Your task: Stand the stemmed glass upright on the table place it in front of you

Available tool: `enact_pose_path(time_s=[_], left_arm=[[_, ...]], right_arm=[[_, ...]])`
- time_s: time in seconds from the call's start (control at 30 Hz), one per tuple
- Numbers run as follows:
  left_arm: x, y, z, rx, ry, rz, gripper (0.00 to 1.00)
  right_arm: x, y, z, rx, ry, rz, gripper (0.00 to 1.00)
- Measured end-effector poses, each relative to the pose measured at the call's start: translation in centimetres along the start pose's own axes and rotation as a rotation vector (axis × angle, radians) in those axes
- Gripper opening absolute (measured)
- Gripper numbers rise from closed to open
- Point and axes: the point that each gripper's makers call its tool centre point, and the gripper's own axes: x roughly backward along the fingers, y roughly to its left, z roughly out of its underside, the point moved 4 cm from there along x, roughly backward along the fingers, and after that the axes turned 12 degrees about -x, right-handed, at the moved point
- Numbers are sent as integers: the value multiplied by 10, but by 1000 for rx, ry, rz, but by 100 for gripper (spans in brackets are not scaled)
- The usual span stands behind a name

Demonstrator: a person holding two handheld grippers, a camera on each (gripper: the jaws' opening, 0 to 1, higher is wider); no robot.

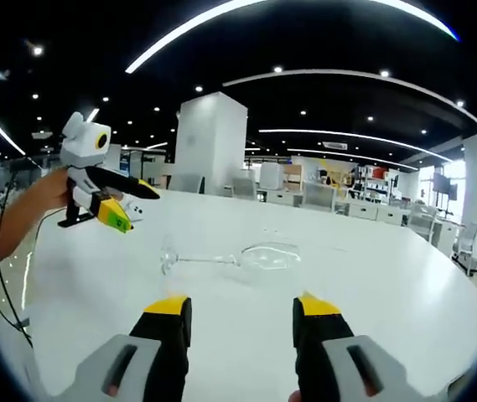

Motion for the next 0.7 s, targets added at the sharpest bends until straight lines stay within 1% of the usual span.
enact_pose_path(time_s=[0.03, 0.1, 0.27, 0.33, 0.47, 0.5, 0.7], left_arm=[[-1, 0, -1, 4, -4, 5, 75], [-2, -1, 0, 0, 9, 6, 75], [-2, 0, -1, -6, 15, 3, 74], [-4, 0, 0, -9, 36, 5, 74], [-8, 1, 1, -2, 45, 16, 73], [-10, 1, 2, -3, 59, 19, 73], [-19, 1, 8, 6, 95, 36, 70]], right_arm=[[0, 0, 0, 4, 2, 3, 51], [0, 0, 1, 7, 4, 5, 51], [0, 0, 1, 6, 5, 2, 51], [-1, 0, 3, 15, 16, 6, 51], [-1, 1, 3, 22, 18, 9, 51], [-1, 0, 3, 24, 17, 11, 51], [-1, 0, 4, 25, 18, 15, 51]])
